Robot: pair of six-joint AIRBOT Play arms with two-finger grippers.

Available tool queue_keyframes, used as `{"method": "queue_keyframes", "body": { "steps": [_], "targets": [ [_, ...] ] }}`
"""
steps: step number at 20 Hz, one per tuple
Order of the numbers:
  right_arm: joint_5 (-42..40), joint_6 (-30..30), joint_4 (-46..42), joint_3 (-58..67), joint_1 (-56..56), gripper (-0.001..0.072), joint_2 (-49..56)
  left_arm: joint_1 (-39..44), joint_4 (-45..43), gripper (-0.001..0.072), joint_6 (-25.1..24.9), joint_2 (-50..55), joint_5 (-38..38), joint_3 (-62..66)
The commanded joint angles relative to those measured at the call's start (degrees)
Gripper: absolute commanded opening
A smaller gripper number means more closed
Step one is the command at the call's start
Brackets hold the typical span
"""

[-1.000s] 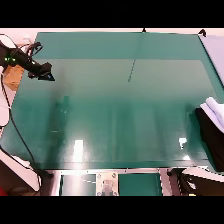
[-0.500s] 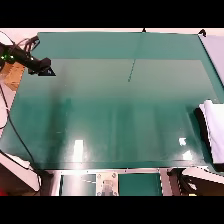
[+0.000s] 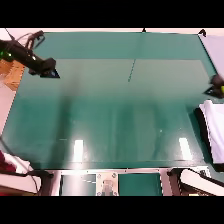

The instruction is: Fold the shirts.

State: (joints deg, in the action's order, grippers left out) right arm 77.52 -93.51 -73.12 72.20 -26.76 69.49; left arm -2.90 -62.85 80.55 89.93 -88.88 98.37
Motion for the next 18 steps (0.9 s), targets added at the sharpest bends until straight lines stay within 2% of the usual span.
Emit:
{"method": "queue_keyframes", "body": {
  "steps": [1, 3, 6, 18],
  "targets": [
    [-5.4, 1.7, 1.4, -15.5, 13.1, 0.0013, -7.4, 4.4, -1.5, 0.002, 1.1, -12.2, 4.5, -17.7],
    [-8.8, 1.6, 1.8, -23.9, 18.4, 0.0013, -11.8, 6.1, -1.4, 0.002, 2.3, -19.8, 8.1, -28.5],
    [-10.3, 1.7, 3.1, -27.2, 22.6, 0.0014, -14.2, 6.3, -1.5, 0.0021, 4.7, -26.9, 9.1, -36.5],
    [-9.6, 1.7, 3.1, -27.2, 23.9, 0.0014, -14.3, 6.3, -1.6, 0.0022, 4.9, -29.0, 13.3, -37.4]
  ]
}}
